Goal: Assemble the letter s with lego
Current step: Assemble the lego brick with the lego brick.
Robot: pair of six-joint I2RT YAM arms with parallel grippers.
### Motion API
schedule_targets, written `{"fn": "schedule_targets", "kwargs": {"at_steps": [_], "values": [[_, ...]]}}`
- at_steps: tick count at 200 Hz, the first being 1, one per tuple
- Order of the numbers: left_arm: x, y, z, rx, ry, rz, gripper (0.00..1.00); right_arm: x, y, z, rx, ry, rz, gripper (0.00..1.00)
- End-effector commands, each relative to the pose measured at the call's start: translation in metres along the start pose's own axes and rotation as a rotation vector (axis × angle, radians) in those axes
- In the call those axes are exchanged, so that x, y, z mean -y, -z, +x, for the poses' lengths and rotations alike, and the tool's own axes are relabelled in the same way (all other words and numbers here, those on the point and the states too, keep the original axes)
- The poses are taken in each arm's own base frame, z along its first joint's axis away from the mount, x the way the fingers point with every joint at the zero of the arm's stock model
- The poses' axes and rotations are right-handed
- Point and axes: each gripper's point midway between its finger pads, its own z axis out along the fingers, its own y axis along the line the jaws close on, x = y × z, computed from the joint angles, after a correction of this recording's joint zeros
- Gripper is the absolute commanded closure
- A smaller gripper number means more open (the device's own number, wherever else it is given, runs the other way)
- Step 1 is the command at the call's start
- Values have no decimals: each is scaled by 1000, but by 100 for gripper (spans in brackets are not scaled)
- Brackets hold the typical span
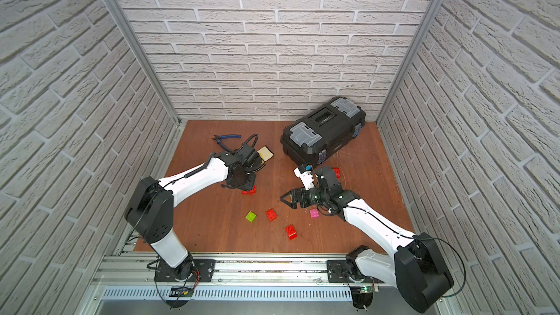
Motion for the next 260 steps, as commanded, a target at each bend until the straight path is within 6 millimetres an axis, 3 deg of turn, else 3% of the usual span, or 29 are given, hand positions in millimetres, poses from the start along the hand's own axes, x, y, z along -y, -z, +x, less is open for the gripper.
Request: {"fn": "schedule_targets", "kwargs": {"at_steps": [1, 162, 260], "values": [[1, 0, -3, 19, -7, 28, 67, -13, 2, -22, 61, 38, -22, 5], [-2, -27, -3, -17, 14, 18, 67, -7, -5, -20, 33, 29, -4, 5], [-10, -41, 8, -58, 63, -25, 67, -2, -5, -16, 14, 31, 22, 5]]}}
